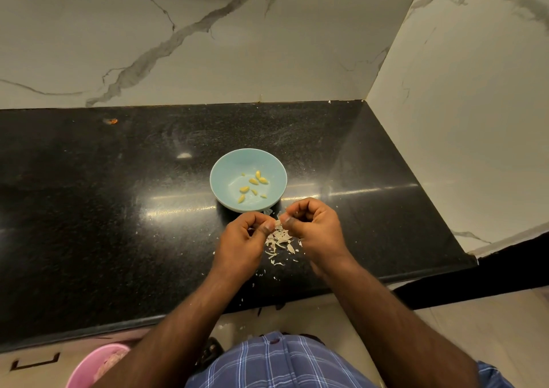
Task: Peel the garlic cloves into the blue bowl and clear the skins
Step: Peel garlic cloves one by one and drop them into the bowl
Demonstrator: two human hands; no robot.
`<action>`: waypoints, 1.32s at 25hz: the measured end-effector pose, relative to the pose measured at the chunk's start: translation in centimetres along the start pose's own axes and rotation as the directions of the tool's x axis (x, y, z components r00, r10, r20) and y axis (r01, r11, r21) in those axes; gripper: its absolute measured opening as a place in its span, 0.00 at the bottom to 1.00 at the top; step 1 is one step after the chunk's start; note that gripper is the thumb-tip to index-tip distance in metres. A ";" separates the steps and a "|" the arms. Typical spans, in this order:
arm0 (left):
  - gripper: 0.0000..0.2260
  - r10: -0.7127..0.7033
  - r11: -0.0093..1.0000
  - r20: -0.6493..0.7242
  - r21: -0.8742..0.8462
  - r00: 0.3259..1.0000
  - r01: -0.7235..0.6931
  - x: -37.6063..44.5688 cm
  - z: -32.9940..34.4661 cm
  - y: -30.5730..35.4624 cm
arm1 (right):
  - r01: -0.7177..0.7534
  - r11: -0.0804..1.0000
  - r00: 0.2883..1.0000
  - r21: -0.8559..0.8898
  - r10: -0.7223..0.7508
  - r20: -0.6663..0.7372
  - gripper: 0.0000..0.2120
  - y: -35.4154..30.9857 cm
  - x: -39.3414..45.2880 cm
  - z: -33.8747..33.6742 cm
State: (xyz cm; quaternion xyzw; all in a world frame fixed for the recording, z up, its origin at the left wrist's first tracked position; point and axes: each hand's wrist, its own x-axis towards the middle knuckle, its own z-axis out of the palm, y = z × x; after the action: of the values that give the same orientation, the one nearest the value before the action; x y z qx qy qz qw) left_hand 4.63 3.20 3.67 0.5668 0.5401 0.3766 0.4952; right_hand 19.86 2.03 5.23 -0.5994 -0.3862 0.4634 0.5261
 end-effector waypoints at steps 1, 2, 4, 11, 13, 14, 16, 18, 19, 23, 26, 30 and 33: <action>0.04 -0.003 1.000 0.000 0.002 1.000 0.003 0.0 -0.1 0.1 | -0.001 1.000 1.000 0.002 0.001 -0.008 0.08 0.0 -0.1 0.0; 0.03 -0.005 1.000 -0.001 -0.002 1.000 0.005 -0.1 -0.1 0.1 | 0.013 1.000 1.000 -0.015 -0.013 -0.015 0.08 0.0 -0.2 0.0; 0.03 -0.018 1.000 -0.011 -0.010 1.000 0.018 0.0 0.0 0.1 | 0.079 0.993 0.996 -0.091 -0.082 -0.035 0.07 0.1 -0.3 -0.1; 0.07 -0.163 0.982 -0.019 -0.101 0.987 0.160 0.2 -0.5 -0.2 | 0.206 0.914 0.974 -0.350 -0.227 -0.020 0.06 0.1 -0.1 -1.2; 0.05 -0.187 0.977 -0.011 -0.107 0.982 0.185 0.3 -0.6 -0.2 | 0.188 0.881 0.980 -0.435 -0.200 0.018 0.06 0.3 0.4 -1.6; 0.04 -0.198 0.975 -0.011 -0.103 0.980 0.195 0.3 -0.6 -0.2 | 0.178 0.863 0.983 -0.472 -0.178 0.046 0.07 0.3 0.5 -1.8; 0.04 -0.216 0.972 -0.012 -0.095 0.976 0.214 0.4 -0.8 -0.2 | 0.170 0.827 0.985 -0.537 -0.144 0.091 0.09 0.4 0.8 -2.0; 0.04 -0.227 0.971 -0.012 -0.081 0.974 0.226 0.5 -0.9 -0.3 | 0.191 0.775 0.981 -0.603 -0.160 0.105 0.09 0.5 0.8 -2.1; 0.04 -0.232 0.970 -0.015 -0.073 0.973 0.230 0.5 -1.0 -0.3 | 0.197 0.752 0.980 -0.629 -0.171 0.102 0.09 0.6 0.8 -2.2; 0.05 -0.239 0.969 -0.021 -0.060 0.971 0.238 0.5 -1.2 -0.5 | 0.205 0.652 0.979 -0.730 -0.131 0.158 0.10 0.4 1.0 -2.2; 0.06 -0.237 0.969 -0.016 -0.070 0.971 0.235 0.5 -1.2 -0.7 | 0.184 0.680 0.981 -0.709 -0.078 0.179 0.12 0.4 1.0 -2.2; 0.04 -0.224 0.971 -0.009 -0.091 0.975 0.222 0.5 -1.4 -0.7 | 0.204 0.679 0.979 -0.705 -0.157 0.132 0.06 0.3 0.8 -1.9; 0.04 -0.222 0.970 -0.006 -0.099 0.975 0.221 0.6 -1.4 -0.7 | 0.172 0.692 0.982 -0.701 -0.065 0.176 0.11 0.2 0.9 -1.4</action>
State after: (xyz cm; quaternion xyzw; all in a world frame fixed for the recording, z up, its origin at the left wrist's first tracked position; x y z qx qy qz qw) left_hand 3.23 3.97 3.18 0.4748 0.5850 0.3498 0.5567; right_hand 21.47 2.49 4.96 -0.6966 -0.6086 0.2828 0.2539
